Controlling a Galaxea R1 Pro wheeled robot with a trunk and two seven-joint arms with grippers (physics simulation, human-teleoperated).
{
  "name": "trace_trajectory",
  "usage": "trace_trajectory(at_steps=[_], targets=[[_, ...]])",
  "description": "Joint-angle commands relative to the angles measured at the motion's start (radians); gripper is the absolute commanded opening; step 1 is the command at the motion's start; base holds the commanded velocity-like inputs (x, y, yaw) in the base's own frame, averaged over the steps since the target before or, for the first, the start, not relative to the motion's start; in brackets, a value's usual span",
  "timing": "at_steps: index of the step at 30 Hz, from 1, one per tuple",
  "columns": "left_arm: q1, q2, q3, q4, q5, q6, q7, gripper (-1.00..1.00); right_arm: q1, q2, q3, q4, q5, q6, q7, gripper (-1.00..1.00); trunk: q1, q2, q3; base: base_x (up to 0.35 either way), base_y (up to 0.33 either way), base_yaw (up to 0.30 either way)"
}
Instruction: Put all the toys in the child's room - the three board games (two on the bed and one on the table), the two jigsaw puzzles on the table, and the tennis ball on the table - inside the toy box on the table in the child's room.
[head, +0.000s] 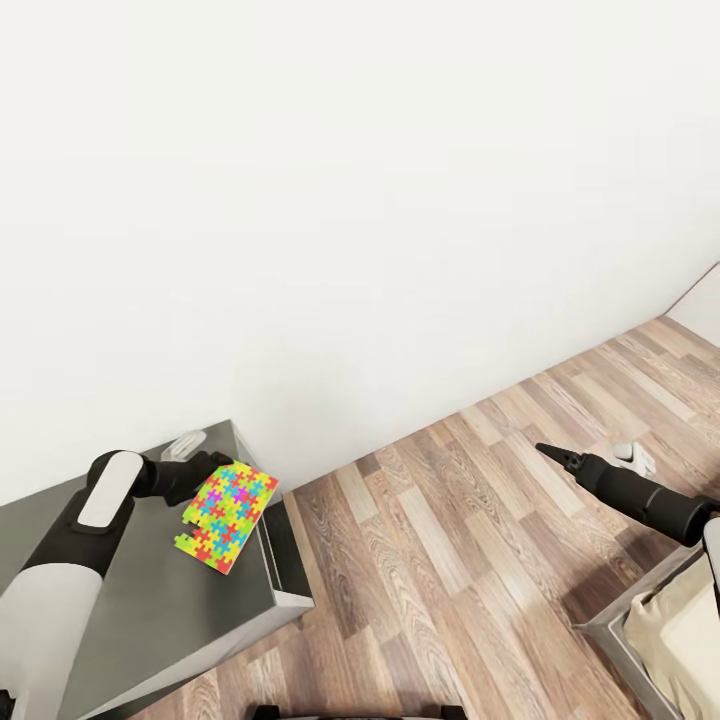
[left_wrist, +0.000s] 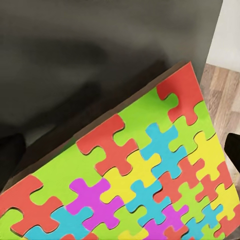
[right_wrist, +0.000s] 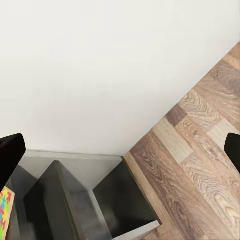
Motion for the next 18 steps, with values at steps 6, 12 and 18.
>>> trace_trajectory(at_steps=[6, 12, 18], targets=[[0.001, 0.004, 0.003, -0.003, 0.011, 0.003, 0.01, 1.0, -0.001, 0.002, -0.002, 0.0, 0.009, 0.005, 0.01, 1.0, 0.001, -0.002, -0.001, 0.0, 0.0, -0.001], [0.028, 0.01, 0.06, -0.055, 0.012, 0.005, -0.005, 1.0, -0.001, 0.003, 0.019, 0.008, 0.008, 0.005, 0.012, 1.0, 0.001, -0.002, -0.001, 0.0, 0.0, 0.0], [0.11, 0.012, 0.165, -0.178, 0.011, 0.005, -0.064, 1.0, -0.024, -0.003, 0.162, 0.144, 0.006, 0.005, 0.016, 1.0, 0.001, -0.002, -0.001, 0.0, 0.0, 0.0]])
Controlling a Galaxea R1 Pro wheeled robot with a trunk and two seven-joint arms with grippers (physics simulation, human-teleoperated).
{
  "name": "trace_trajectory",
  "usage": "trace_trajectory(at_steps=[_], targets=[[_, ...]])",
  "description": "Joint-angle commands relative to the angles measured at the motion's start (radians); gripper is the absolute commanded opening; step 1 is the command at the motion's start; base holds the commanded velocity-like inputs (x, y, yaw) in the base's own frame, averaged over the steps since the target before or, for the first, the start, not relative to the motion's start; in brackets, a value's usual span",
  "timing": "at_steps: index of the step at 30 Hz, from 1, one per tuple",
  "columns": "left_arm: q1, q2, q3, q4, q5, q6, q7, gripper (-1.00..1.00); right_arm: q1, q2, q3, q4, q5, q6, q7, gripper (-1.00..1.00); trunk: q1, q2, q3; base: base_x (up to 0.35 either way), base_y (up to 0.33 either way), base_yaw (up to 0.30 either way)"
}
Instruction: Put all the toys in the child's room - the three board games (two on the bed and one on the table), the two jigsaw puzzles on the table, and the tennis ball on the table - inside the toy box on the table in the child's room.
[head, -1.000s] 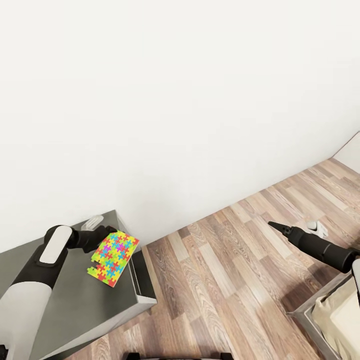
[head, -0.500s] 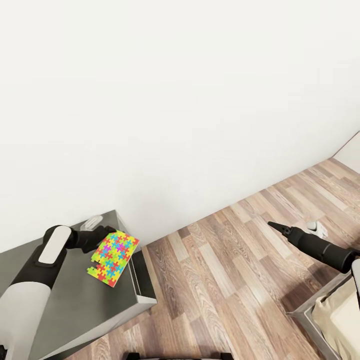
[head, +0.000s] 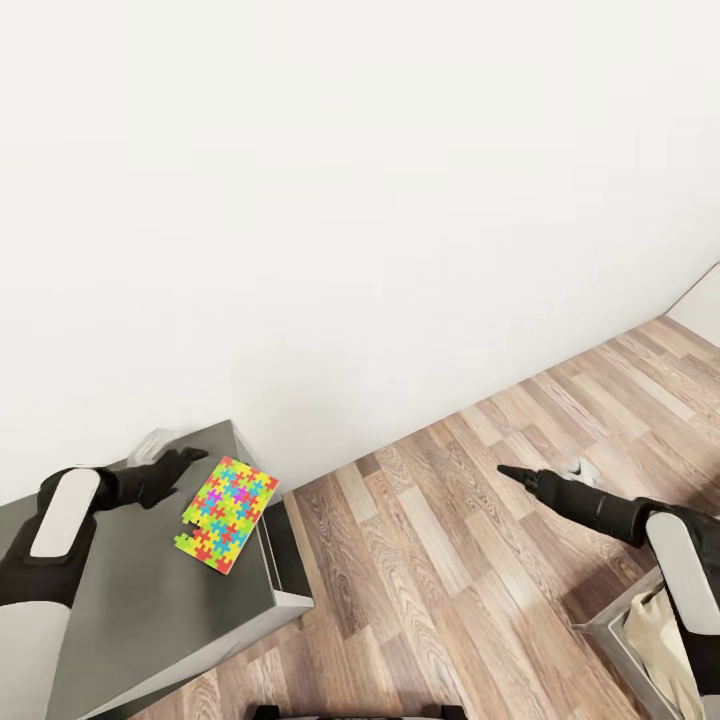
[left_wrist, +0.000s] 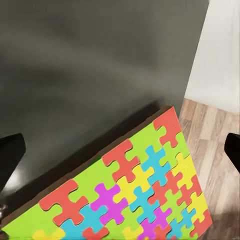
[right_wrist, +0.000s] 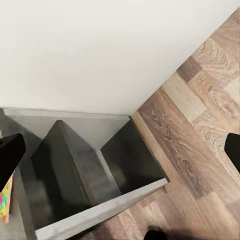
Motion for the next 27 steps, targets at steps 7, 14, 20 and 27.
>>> trace_trajectory(at_steps=[7, 14, 20, 27], targets=[[0.073, -0.006, 0.05, -0.108, 0.012, 0.004, -0.038, 1.0, -0.125, 0.012, 0.114, 0.262, -0.005, 0.004, 0.061, 1.0, 0.0, -0.002, -0.001, 0.0, 0.0, 0.0], [0.137, -0.025, 0.066, -0.237, 0.021, 0.005, -0.055, 1.0, -0.249, 0.038, 0.178, 0.551, -0.004, 0.004, 0.108, 1.0, 0.0, -0.002, -0.001, 0.0, 0.0, 0.0], [0.216, -0.047, 0.059, -0.387, 0.037, 0.007, -0.068, 1.0, -0.358, 0.067, 0.203, 0.794, -0.002, 0.004, 0.122, 1.0, 0.0, -0.002, -0.001, 0.0, 0.0, 0.0], [0.252, -0.084, 0.042, -0.434, 0.045, 0.005, -0.12, 1.0, -0.42, 0.08, 0.209, 0.953, -0.002, -0.054, 0.122, 1.0, 0.0, -0.002, -0.001, 0.0, 0.0, 0.0]])
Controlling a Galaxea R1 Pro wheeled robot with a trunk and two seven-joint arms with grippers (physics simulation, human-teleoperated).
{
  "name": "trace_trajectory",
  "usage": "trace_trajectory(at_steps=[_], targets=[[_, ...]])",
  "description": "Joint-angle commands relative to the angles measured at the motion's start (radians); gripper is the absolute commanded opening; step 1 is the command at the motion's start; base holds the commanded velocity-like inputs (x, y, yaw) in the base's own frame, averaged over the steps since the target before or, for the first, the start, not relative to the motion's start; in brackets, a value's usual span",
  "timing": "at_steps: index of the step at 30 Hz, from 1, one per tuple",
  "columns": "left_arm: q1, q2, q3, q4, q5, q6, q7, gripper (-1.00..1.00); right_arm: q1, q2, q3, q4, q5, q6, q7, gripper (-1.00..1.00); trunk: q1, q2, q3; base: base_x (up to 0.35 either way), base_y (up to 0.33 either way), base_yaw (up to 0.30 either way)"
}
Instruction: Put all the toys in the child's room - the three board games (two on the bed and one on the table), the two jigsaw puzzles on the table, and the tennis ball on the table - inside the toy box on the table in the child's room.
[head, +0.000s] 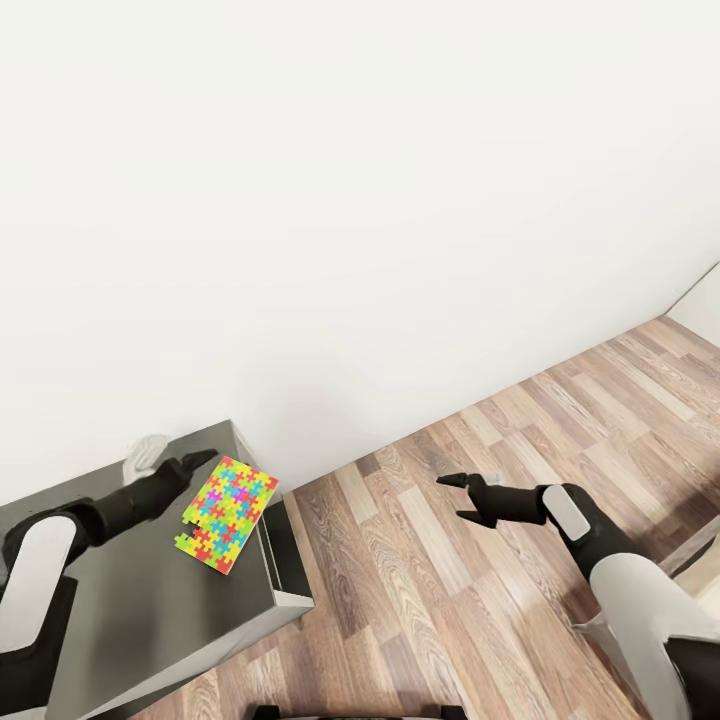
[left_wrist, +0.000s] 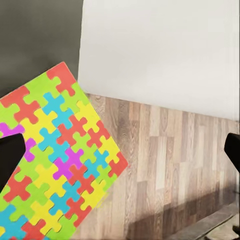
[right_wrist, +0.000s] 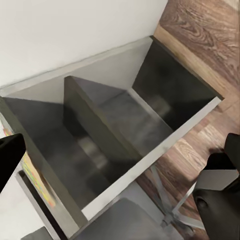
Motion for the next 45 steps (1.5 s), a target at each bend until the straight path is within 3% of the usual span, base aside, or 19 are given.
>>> trace_trajectory(at_steps=[1, 10, 18, 26, 34, 45], targets=[[-0.001, 0.0, 0.001, -0.001, 0.01, 0.004, 0.009, 1.0, -0.001, 0.001, -0.005, 0.001, 0.01, 0.004, 0.008, 1.0, 0.001, -0.002, -0.001, 0.0, 0.0, 0.0], [0.009, -0.058, -0.012, -0.021, 0.014, 0.011, -0.084, 1.0, -0.042, 0.015, 0.0, 0.064, 0.011, -0.029, 0.007, 1.0, 0.001, -0.002, -0.001, 0.0, 0.0, 0.0], [0.007, -0.088, -0.018, -0.025, 0.015, 0.013, -0.148, 1.0, -0.05, 0.018, 0.0, 0.076, 0.01, -0.032, 0.013, 1.0, 0.001, -0.002, -0.002, 0.0, 0.0, 0.028], [0.006, -0.096, -0.017, -0.026, 0.018, 0.014, -0.185, 1.0, -0.052, 0.018, 0.0, 0.076, 0.008, -0.031, 0.02, 1.0, 0.001, -0.002, -0.005, 0.0, 0.0, 0.177], [0.01, -0.089, -0.015, -0.026, 0.103, 0.014, -0.194, 1.0, -0.052, 0.016, 0.002, 0.07, 0.009, -0.029, 0.084, 1.0, 0.001, -0.002, -0.008, 0.0, 0.0, 0.25], [0.013, -0.084, -0.015, -0.024, 0.143, 0.014, -0.19, 1.0, -0.052, 0.017, 0.003, 0.068, 0.01, -0.028, 0.109, 1.0, 0.001, -0.002, -0.013, 0.0, 0.0, 0.269]])
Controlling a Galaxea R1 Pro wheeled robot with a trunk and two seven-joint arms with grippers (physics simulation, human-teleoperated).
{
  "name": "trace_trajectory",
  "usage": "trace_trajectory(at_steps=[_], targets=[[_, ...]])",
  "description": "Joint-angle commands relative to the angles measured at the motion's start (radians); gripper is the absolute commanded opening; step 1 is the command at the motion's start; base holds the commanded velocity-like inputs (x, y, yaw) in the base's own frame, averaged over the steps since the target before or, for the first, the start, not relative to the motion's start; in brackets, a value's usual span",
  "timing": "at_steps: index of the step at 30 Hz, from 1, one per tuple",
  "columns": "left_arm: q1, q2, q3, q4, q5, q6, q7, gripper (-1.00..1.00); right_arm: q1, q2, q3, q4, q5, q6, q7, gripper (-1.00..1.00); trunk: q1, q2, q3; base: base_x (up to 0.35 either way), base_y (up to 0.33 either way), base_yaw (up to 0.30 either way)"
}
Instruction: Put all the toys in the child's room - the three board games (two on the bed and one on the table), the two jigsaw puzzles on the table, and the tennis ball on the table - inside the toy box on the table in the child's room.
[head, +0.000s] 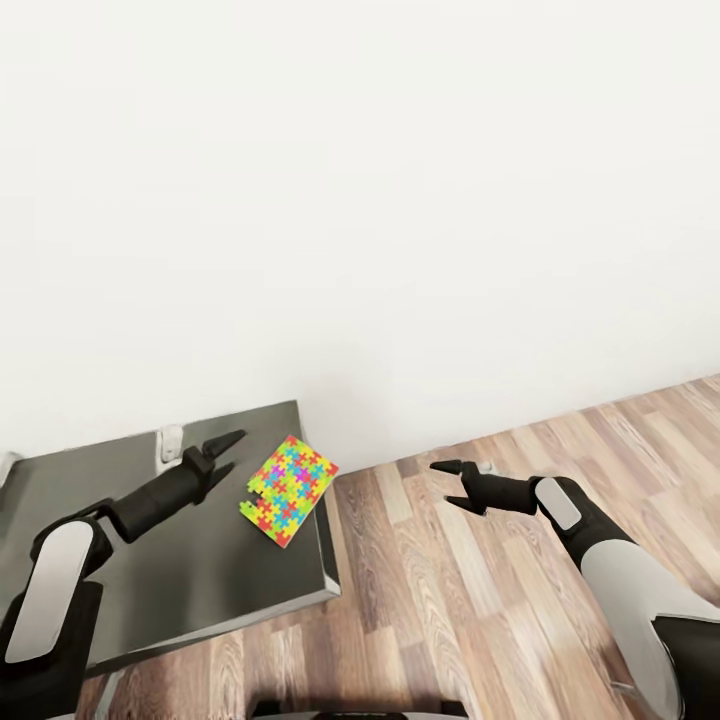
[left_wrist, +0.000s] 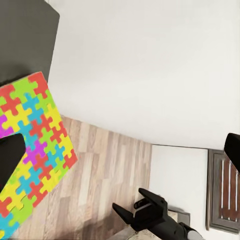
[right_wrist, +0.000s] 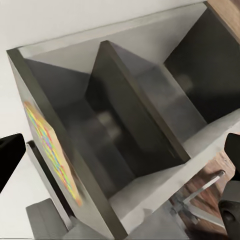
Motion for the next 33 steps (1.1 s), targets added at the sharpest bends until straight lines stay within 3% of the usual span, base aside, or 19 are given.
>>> trace_trajectory(at_steps=[1, 15, 33], targets=[[-0.001, 0.0, 0.001, 0.0, 0.005, 0.005, 0.004, 1.0, 0.0, 0.0, -0.005, 0.0, 0.006, 0.006, 0.005, 1.0, 0.001, -0.002, -0.002, 0.0, 0.0, 0.274], [-0.001, -0.004, -0.003, 0.0, 0.015, 0.005, 0.005, 1.0, 0.0, -0.002, -0.005, -0.001, 0.006, 0.006, 0.01, 1.0, 0.001, -0.002, -0.007, 0.0, 0.0, 0.263], [-0.005, -0.009, -0.007, 0.001, 0.015, 0.005, 0.005, 1.0, 0.002, -0.011, -0.006, -0.001, 0.006, 0.005, 0.051, 1.0, 0.001, -0.002, -0.009, 0.0, 0.0, 0.053]])
